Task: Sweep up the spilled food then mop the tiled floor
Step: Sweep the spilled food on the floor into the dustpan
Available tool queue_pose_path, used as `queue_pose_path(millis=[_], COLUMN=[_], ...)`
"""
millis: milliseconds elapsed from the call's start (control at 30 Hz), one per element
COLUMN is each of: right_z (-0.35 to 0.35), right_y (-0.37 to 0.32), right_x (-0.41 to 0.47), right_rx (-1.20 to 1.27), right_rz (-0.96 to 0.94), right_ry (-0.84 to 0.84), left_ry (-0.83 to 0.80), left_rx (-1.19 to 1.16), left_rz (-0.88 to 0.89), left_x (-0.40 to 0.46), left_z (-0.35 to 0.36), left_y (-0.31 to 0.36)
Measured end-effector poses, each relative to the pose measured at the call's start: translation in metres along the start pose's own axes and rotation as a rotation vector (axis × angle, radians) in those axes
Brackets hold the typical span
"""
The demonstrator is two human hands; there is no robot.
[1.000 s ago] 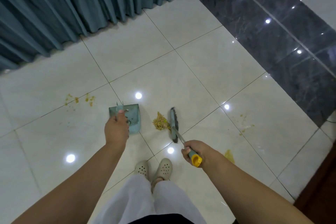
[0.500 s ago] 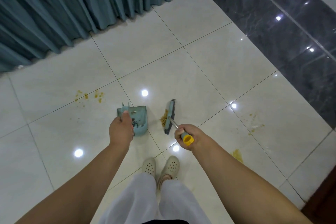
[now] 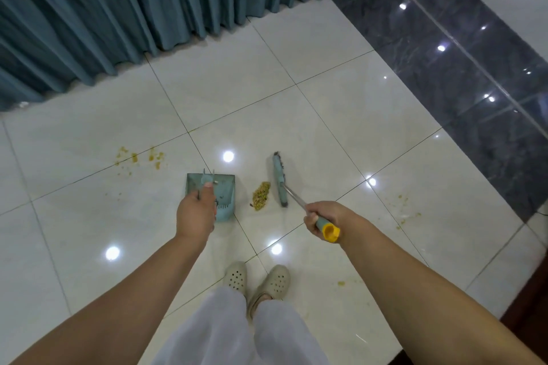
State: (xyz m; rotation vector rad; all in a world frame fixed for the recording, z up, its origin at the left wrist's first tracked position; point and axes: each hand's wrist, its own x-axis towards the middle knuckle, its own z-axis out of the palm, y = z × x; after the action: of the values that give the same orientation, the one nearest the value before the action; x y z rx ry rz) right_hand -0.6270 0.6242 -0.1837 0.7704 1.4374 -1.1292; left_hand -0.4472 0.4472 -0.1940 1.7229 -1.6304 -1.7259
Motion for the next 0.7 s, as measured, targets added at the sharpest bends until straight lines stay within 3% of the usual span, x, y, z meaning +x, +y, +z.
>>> queue_pose_path(millis=[167,300,700], right_z=[0.003,0.007,-0.063], right_y=[-0.008,0.002,0.005], right_x=[0.023,0.035,0.021], right_rx=[-0.440,-0.615,-0.701], right_rz=[0.010,0.097,0.043], right_ry=[0.065,0.066,0.013], left_ry=[-0.032,-0.070,-0.020], left_rx=[0.009,-0.023,0.010], left_rz=[-0.016,-0.044,-0.072], left_x=[-0.006,-0.013,-0.077], left_z=[-0.007,-0.014,-0.004], left_y=[-0.008,-0.016,-0.047])
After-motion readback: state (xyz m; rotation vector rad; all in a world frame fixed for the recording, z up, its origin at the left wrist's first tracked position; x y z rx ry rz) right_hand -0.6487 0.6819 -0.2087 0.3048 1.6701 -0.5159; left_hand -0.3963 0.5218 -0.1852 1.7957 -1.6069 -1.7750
